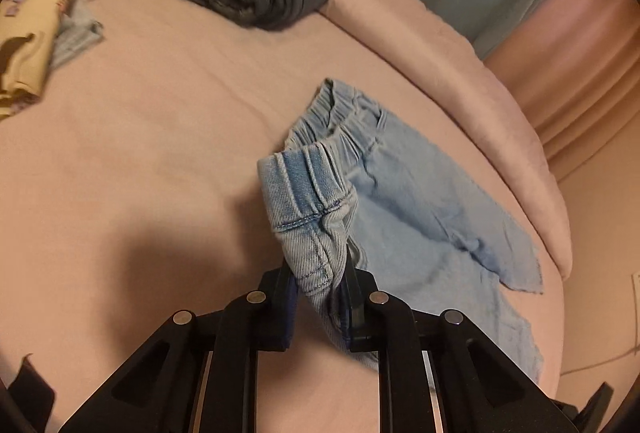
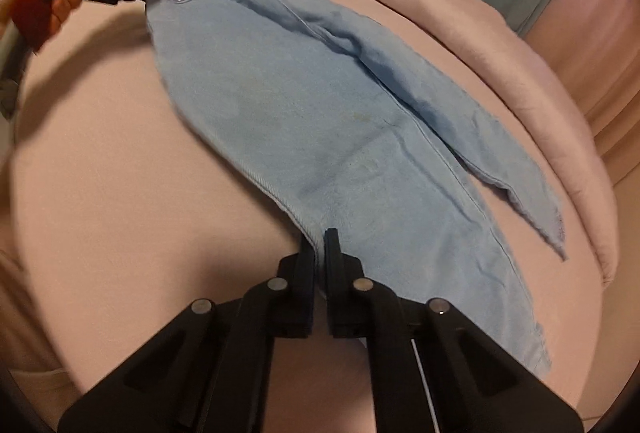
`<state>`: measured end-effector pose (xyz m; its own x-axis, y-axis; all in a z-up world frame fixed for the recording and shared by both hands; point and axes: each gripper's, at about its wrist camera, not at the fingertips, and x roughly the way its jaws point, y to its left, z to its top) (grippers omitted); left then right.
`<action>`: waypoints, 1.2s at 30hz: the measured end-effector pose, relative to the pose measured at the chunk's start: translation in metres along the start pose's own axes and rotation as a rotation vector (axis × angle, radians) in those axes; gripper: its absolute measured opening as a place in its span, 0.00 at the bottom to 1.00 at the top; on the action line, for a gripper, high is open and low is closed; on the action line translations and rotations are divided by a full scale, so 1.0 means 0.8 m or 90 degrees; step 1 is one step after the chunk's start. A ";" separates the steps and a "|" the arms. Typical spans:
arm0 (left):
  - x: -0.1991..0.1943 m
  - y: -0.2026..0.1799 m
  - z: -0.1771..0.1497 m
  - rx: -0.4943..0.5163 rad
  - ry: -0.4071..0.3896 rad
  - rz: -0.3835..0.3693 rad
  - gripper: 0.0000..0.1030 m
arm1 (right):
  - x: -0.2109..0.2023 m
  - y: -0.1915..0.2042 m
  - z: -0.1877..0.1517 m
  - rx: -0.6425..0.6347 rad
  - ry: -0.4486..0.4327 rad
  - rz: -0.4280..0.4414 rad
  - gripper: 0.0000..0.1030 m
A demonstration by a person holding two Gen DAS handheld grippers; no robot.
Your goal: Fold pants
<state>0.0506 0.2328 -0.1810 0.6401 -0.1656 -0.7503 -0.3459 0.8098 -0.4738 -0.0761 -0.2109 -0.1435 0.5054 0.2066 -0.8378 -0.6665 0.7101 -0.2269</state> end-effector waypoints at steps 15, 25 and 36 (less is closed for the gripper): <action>-0.066 0.010 -0.015 0.150 -0.086 0.187 0.70 | -0.041 -0.011 -0.038 0.157 -0.039 0.158 0.36; 0.002 -0.109 -0.028 0.281 -0.033 0.048 0.72 | -0.079 -0.234 -0.247 0.644 0.014 -0.143 0.52; 0.090 -0.147 -0.041 0.331 0.025 0.131 0.72 | -0.074 -0.213 -0.249 0.574 0.103 -0.173 0.16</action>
<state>0.1149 0.1074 -0.1945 0.5652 0.0118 -0.8249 -0.0707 0.9969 -0.0342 -0.1019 -0.4780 -0.1540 0.4532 -0.0891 -0.8869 0.1701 0.9853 -0.0121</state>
